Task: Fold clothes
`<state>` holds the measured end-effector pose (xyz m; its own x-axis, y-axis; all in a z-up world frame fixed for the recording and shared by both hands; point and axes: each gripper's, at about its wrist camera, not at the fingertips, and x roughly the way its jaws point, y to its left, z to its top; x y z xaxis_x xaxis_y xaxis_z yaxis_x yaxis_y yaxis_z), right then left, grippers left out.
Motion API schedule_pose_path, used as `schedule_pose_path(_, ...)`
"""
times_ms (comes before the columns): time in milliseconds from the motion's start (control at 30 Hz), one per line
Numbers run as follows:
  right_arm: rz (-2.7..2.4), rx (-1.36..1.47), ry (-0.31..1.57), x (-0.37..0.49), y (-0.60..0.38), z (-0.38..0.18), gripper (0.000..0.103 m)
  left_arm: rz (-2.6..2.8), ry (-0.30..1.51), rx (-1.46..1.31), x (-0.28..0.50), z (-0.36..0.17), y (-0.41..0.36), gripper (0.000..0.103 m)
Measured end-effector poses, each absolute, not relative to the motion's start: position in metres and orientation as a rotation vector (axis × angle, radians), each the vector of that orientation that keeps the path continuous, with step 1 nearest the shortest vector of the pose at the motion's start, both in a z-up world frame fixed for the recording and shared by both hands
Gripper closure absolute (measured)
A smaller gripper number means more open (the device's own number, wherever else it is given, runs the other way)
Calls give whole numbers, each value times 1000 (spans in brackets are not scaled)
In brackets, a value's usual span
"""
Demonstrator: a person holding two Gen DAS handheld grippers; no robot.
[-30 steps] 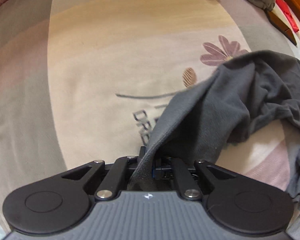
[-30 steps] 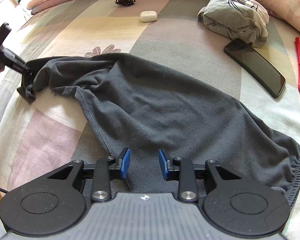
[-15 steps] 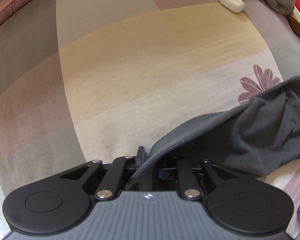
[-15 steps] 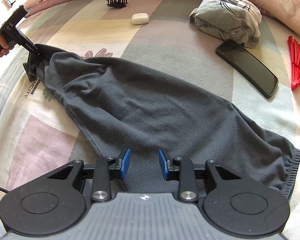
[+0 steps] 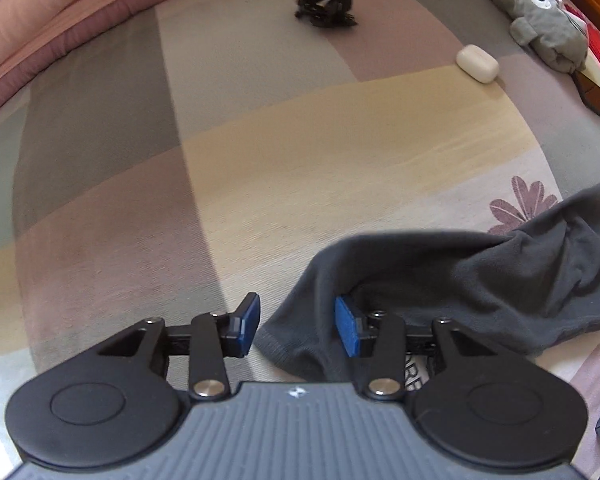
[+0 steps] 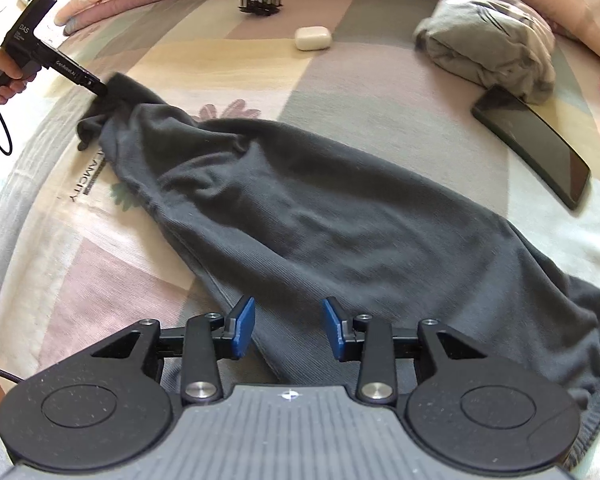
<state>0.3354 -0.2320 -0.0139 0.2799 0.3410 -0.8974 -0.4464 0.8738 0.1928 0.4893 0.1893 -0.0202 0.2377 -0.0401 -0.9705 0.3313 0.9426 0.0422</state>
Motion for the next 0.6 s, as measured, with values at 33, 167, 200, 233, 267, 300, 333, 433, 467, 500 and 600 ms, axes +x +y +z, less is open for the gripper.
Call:
schedule_pose_path(33, 534, -103, 1172, 336, -229, -13, 61, -244, 1308, 228, 488, -21, 196, 60)
schedule_pose_path(167, 556, -100, 1164, 341, -216, -11, 60, -191, 1292, 80, 476, -22, 223, 61)
schedule_pose_path(200, 560, -98, 1163, 342, -213, -11, 60, -179, 1285, 29, 470, -23, 230, 61)
schedule_pose_path(233, 564, -92, 1164, 343, -210, -11, 60, -165, 1279, -29, 462, -25, 235, 61)
schedule_pose_path(267, 567, -87, 1165, 344, -207, -11, 60, -151, 1273, -86, 454, -28, 241, 61)
schedule_pose_path(300, 570, -81, 1166, 344, -204, -11, 60, -135, 1264, -144, 446, -30, 246, 61)
schedule_pose_path(333, 574, -73, 1168, 345, -201, -11, 60, -114, 1249, -205, 436, -31, 250, 61)
schedule_pose_path(433, 585, -58, 1174, 346, -194, -12, 60, -72, 1207, -406, 405, -37, 261, 64)
schedule_pose_path(467, 589, -55, 1177, 347, -191, -13, 60, -67, 1196, -482, 393, -40, 265, 64)
schedule_pose_path(500, 591, -53, 1181, 347, -189, -15, 60, -65, 1186, -557, 382, -42, 268, 64)
schedule_pose_path(600, 598, -51, 1190, 349, -183, -18, 60, -104, 1181, -691, 359, -56, 260, 64)
